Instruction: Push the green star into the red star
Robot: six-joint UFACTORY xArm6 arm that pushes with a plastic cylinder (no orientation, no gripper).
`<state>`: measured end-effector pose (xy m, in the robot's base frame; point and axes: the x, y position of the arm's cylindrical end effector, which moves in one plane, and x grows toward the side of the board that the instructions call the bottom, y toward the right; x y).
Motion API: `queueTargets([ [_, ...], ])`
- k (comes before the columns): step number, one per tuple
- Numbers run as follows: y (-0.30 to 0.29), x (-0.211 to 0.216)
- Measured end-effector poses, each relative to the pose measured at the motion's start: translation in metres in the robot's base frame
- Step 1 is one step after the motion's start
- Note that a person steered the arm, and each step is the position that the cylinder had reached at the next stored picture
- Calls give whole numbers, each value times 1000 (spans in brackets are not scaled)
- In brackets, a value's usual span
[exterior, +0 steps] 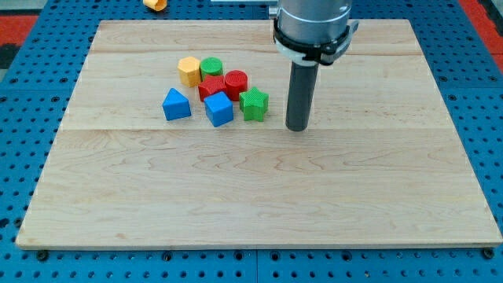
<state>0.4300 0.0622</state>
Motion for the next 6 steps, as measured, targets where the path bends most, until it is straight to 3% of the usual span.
queueTargets([
  [4, -85, -31],
  [5, -76, -37],
  [6, 5, -32],
])
